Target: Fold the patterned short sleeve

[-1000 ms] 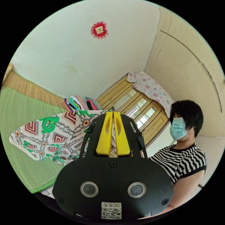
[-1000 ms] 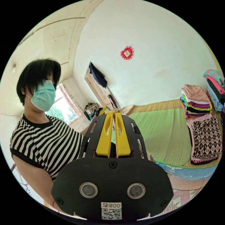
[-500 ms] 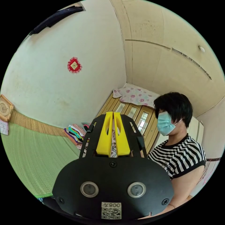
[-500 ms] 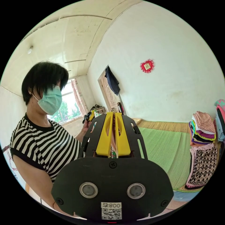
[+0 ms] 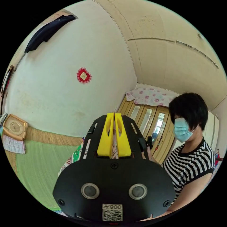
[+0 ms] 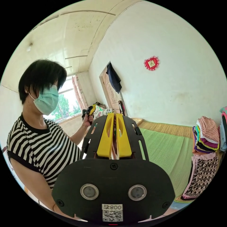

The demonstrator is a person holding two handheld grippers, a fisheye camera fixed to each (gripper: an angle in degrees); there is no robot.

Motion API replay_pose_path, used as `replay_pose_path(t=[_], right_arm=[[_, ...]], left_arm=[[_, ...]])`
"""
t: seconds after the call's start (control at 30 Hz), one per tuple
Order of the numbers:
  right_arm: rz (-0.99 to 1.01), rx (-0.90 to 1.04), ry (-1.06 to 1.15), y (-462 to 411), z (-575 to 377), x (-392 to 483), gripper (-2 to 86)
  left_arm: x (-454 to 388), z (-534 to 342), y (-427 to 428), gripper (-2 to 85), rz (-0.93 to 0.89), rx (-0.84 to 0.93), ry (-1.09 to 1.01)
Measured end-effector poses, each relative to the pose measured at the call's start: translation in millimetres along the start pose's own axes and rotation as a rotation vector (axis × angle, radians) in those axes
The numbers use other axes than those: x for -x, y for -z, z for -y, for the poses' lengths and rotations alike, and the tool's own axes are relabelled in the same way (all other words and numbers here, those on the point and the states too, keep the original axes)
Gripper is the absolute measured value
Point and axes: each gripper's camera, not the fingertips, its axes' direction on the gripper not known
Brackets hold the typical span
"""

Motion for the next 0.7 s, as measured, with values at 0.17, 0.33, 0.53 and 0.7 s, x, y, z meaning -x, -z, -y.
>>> replay_pose_path(t=[0.17, 0.33, 0.53, 0.7], right_arm=[[-0.082, 0.060, -0.140, -66.6, 14.7, -95.0, 0.5], [-0.253, 0.201, -0.442, -137.5, -17.8, -232.3, 0.4], [-0.265, 0.332, -0.753, -194.5, -108.2, -314.4, 1.3], [-0.215, 0.459, -0.826, -266.1, -131.8, -350.0, 3.5]], left_arm=[[110.2, 15.9, -97.5, 0.5, 0.148, 0.121, 0.063], [285.1, -42.4, -254.9, 1.7, 0.366, 0.447, 0.228], [390.9, -216.8, -290.6, 2.7, 0.492, 0.700, 0.482], [408.2, -343.4, -248.9, 3.5, 0.505, 0.791, 0.662]])
